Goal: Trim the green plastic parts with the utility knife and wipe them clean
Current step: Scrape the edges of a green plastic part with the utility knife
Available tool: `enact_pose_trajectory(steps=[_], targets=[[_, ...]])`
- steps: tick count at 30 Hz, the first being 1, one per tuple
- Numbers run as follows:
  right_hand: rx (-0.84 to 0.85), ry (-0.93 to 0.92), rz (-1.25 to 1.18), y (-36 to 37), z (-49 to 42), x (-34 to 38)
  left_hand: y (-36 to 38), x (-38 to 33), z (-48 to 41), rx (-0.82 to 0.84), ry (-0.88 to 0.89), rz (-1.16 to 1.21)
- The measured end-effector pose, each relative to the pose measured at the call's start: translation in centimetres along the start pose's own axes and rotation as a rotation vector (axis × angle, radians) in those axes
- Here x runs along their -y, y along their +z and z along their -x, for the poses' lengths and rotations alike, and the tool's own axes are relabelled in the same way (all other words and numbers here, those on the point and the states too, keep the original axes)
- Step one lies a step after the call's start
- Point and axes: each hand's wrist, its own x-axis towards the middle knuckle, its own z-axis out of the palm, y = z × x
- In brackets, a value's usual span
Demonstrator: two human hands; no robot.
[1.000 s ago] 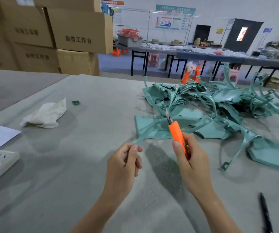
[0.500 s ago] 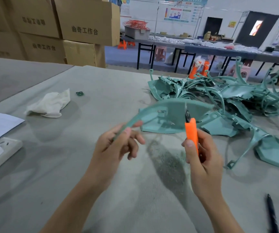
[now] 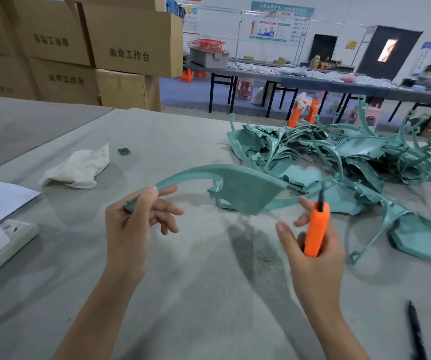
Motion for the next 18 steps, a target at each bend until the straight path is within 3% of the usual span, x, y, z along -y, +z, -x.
enact_pose_trajectory(steps=[6, 13, 16, 18], targets=[[-0.031, 0.075, 0.105, -0.8, -0.4, 0.1, -0.4, -0.2, -0.1, 0.14, -0.027, -0.005], [-0.039, 0.082, 0.207, -1.1, -0.7, -0.3, -0.4, -0.4, -0.5, 0.14, -0.036, 0.036], [-0.116, 0.196, 0.048, -0.6, -0.3, -0.3, 1.3, 0.5, 1.4, 0.127, 0.089, -0.256], [-0.175, 0.326, -0.112, -0.3, -0.2, -0.6, 3.1, 1.2, 3.8, 0.301, 0.304, -0.556]])
